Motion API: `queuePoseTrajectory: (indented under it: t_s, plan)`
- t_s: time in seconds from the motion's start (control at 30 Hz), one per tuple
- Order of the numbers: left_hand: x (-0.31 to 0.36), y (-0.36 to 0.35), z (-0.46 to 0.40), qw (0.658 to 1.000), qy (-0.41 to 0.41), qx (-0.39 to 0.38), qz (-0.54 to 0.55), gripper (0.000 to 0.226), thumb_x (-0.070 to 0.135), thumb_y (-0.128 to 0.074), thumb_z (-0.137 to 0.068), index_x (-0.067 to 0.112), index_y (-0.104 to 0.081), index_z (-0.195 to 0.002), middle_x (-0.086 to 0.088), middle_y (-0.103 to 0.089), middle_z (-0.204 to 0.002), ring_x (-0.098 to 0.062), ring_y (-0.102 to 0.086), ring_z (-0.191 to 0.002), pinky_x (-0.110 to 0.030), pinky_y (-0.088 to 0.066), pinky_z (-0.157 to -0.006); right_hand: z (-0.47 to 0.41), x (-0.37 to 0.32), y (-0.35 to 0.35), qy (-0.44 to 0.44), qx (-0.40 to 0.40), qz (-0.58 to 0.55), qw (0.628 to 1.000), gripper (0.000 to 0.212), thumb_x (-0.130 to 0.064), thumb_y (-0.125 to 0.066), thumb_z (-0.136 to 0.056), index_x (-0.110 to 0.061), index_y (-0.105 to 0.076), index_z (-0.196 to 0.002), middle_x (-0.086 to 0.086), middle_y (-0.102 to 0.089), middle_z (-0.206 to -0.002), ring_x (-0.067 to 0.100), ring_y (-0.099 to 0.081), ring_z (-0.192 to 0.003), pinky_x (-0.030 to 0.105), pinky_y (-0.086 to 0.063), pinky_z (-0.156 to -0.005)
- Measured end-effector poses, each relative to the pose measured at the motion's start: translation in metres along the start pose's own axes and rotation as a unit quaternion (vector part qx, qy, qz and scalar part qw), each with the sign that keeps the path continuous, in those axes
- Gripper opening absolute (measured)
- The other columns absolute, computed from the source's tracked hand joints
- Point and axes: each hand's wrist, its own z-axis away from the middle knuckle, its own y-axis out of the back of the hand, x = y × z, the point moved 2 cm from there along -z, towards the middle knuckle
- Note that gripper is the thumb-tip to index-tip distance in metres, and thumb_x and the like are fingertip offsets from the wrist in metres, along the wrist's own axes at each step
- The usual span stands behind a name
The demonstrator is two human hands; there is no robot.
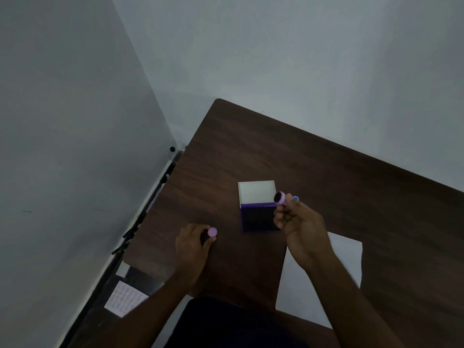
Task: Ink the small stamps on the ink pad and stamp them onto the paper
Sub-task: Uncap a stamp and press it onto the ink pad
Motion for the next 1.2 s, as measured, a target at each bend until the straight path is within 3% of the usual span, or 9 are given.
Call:
queuePoseTrajectory:
  t_s: [0.1, 0.2, 0.33, 0.5, 0.7, 0.8, 0.9, 1.07, 1.2]
  plan:
    - [0.009, 0.004, -0.001, 1.0, -0.004, -0.001, 0.025, 0.038, 0.044, -0.07, -0.078, 0.028, -0.06, -0.111, 0.01, -0.058, -0.112, -0.008, -0.05, -0.105, -0.032, -0.041, -0.094, 0.007, 0.001, 0.002, -0.004, -0.029, -0.016, 0.999, 0.018, -0.019, -0.06, -0.086, -0.005, -0.067, -0.096, 0.009, -0.063, -0.077, 0.016, -0.057, -0.066, 0.032, -0.048, -0.066]
    - [0.042, 0.015, -0.002, 0.992, -0.011, -0.022, 0.124, 0.028, 0.043, -0.071, -0.077, 0.044, -0.057, -0.102, 0.023, -0.056, -0.104, 0.001, -0.054, -0.098, -0.027, -0.048, -0.086, 0.015, 0.001, 0.004, -0.017, -0.062, -0.057, 0.996, 0.017, -0.02, -0.059, -0.087, -0.007, -0.067, -0.095, 0.008, -0.062, -0.077, 0.016, -0.057, -0.068, 0.03, -0.05, -0.064]
    - [0.109, 0.038, -0.008, 0.98, -0.102, -0.021, 0.169, 0.019, 0.052, -0.061, -0.08, 0.051, -0.055, -0.098, 0.028, -0.057, -0.102, 0.005, -0.058, -0.095, -0.014, -0.048, -0.073, 0.024, 0.002, 0.004, -0.052, -0.093, -0.146, 0.984, 0.019, -0.017, -0.055, -0.09, -0.005, -0.068, -0.099, 0.009, -0.06, -0.078, 0.017, -0.056, -0.069, 0.029, -0.052, -0.063]
    - [0.179, 0.064, -0.006, 0.962, -0.18, -0.03, 0.203, 0.036, 0.049, -0.063, -0.077, 0.034, -0.061, -0.11, 0.022, -0.059, -0.106, 0.002, -0.058, -0.098, -0.02, -0.052, -0.08, 0.033, -0.002, 0.003, -0.069, -0.117, -0.233, 0.963, 0.023, -0.014, -0.053, -0.091, -0.002, -0.069, -0.101, 0.012, -0.058, -0.083, 0.017, -0.054, -0.068, 0.028, -0.048, -0.064]
    - [0.218, 0.067, 0.004, 0.959, -0.204, -0.069, 0.187, 0.056, 0.043, -0.077, -0.065, 0.018, -0.063, -0.113, 0.005, -0.063, -0.117, -0.003, -0.055, -0.105, -0.018, -0.045, -0.093, 0.046, -0.009, 0.0, -0.076, -0.13, -0.341, 0.928, 0.033, -0.009, -0.056, -0.085, 0.004, -0.063, -0.114, 0.026, -0.056, -0.122, 0.024, -0.057, -0.088, 0.026, -0.055, -0.066]
    - [0.227, 0.064, 0.008, 0.962, -0.186, -0.074, 0.185, 0.046, 0.034, -0.08, -0.065, 0.028, -0.057, -0.105, 0.024, -0.054, -0.108, -0.001, -0.053, -0.104, -0.001, -0.033, -0.084, 0.05, -0.013, 0.0, -0.072, -0.118, -0.341, 0.93, 0.036, -0.01, -0.057, -0.081, 0.003, -0.064, -0.114, 0.026, -0.052, -0.132, 0.029, -0.052, -0.106, 0.024, -0.054, -0.07]
    - [0.236, 0.069, 0.011, 0.951, -0.233, -0.043, 0.197, 0.04, 0.032, -0.079, -0.066, 0.037, -0.054, -0.096, 0.03, -0.049, -0.105, 0.0, -0.054, -0.107, -0.004, -0.034, -0.085, 0.055, -0.016, 0.002, -0.077, -0.118, -0.341, 0.929, 0.035, -0.011, -0.055, -0.081, 0.002, -0.066, -0.112, 0.024, -0.053, -0.132, 0.03, -0.056, -0.107, 0.024, -0.054, -0.074]
    - [0.249, 0.082, 0.021, 0.932, -0.325, 0.024, 0.159, 0.048, 0.045, -0.074, -0.069, 0.023, -0.053, -0.106, 0.014, -0.051, -0.106, 0.008, -0.042, -0.106, -0.006, -0.038, -0.092, 0.067, -0.024, 0.004, -0.086, -0.131, -0.342, 0.927, 0.048, -0.01, -0.059, -0.077, 0.002, -0.056, -0.123, 0.023, -0.047, -0.138, 0.029, -0.054, -0.109, 0.025, -0.053, -0.077]
    - [0.259, 0.091, 0.028, 0.925, -0.345, 0.033, 0.155, 0.048, 0.044, -0.065, -0.069, 0.009, -0.064, -0.102, 0.002, -0.06, -0.104, -0.003, -0.053, -0.102, -0.019, -0.041, -0.095, 0.075, -0.029, 0.006, -0.082, -0.157, -0.361, 0.916, 0.081, -0.003, -0.086, -0.053, 0.002, -0.053, -0.127, 0.023, -0.053, -0.128, 0.025, -0.054, -0.103, 0.025, -0.054, -0.076]
